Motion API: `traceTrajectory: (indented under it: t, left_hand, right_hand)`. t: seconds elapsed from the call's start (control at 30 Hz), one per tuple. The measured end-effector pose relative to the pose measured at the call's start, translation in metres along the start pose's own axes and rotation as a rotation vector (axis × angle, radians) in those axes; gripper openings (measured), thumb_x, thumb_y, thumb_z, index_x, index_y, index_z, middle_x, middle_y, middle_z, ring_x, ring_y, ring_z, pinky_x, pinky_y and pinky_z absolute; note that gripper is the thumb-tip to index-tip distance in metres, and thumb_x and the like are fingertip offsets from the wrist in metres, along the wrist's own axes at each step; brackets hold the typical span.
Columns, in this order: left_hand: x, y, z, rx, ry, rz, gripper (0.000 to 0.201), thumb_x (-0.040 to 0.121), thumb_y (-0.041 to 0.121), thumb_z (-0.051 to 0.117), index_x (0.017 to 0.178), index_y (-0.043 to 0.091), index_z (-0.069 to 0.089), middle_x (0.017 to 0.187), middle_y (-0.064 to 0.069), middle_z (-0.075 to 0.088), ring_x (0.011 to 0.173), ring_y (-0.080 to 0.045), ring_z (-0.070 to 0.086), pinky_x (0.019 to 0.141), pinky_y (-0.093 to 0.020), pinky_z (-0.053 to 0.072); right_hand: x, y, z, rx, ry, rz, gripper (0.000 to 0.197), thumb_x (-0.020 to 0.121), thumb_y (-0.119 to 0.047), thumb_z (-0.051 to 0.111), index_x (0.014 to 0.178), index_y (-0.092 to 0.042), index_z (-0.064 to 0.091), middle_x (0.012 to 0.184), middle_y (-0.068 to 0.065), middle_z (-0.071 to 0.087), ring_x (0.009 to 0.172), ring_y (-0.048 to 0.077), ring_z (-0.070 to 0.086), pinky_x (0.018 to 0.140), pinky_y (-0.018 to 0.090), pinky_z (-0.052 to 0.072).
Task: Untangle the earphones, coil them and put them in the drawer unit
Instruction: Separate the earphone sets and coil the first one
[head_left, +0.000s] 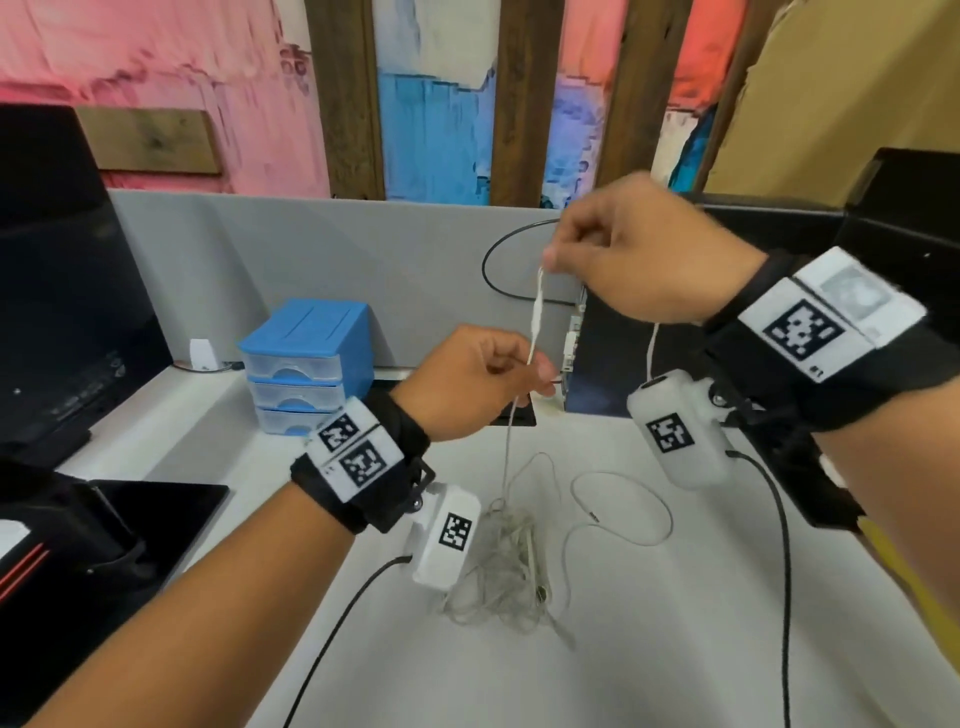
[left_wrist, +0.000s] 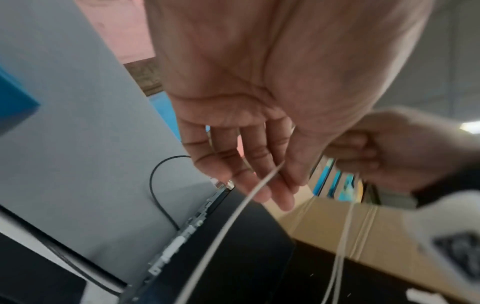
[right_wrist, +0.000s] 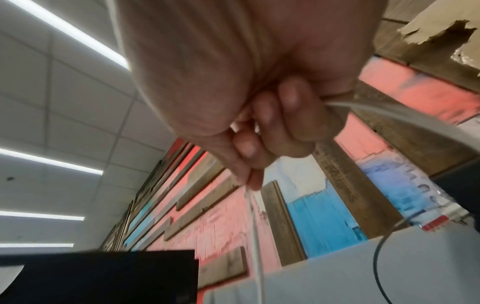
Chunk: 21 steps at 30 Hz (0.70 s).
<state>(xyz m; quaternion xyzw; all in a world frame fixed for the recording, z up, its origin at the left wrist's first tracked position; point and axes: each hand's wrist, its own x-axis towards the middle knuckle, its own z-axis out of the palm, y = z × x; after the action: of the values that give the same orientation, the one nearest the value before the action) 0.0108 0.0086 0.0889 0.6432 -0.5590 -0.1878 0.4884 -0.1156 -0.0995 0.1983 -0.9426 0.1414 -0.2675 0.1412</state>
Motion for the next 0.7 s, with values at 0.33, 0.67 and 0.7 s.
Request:
traceTrajectory:
  t: [0.33, 0.67, 0.7]
  left_hand:
    - [-0.007, -0.071, -0.002, 0.373, 0.064, -0.143, 0.036, 0.093, 0.031, 0.064, 0.059, 0.041, 0.066, 0.061, 0.012, 0.058, 0.057, -0.004, 0.052, 0.063, -0.022, 0.041]
    - [0.035, 0.066, -0.065, -0.051, 0.301, 0.089, 0.014, 0.096, 0.027, 0.060, 0.100, 0.018, 0.071, 0.088, -0.001, 0.076, 0.055, -0.016, 0.068, 0.049, -0.020, 0.050]
    - [0.037, 0.077, -0.068, -0.047, 0.312, 0.118, 0.015, 0.096, 0.026, 0.060, 0.103, 0.018, 0.070, 0.089, -0.001, 0.076, 0.058, -0.017, 0.070, 0.049, -0.021, 0.051]
  right_hand:
    - [-0.010, 0.052, -0.065, 0.656, 0.593, 0.280, 0.015, 0.089, -0.029, 0.054, 0.074, -0.025, 0.056, 0.048, -0.010, 0.041, 0.039, 0.007, 0.033, 0.036, 0.020, 0.026]
    - [-0.049, 0.055, 0.053, 0.628, -0.051, 0.501, 0.022, 0.101, -0.014, 0.047, 0.095, 0.000, 0.063, 0.071, 0.018, 0.066, 0.047, 0.020, 0.062, 0.042, 0.025, 0.047]
    - [-0.045, 0.052, 0.052, 0.666, -0.045, 0.505, 0.020, 0.102, -0.013, 0.047, 0.100, 0.000, 0.061, 0.075, 0.020, 0.066, 0.049, 0.021, 0.064, 0.042, 0.025, 0.048]
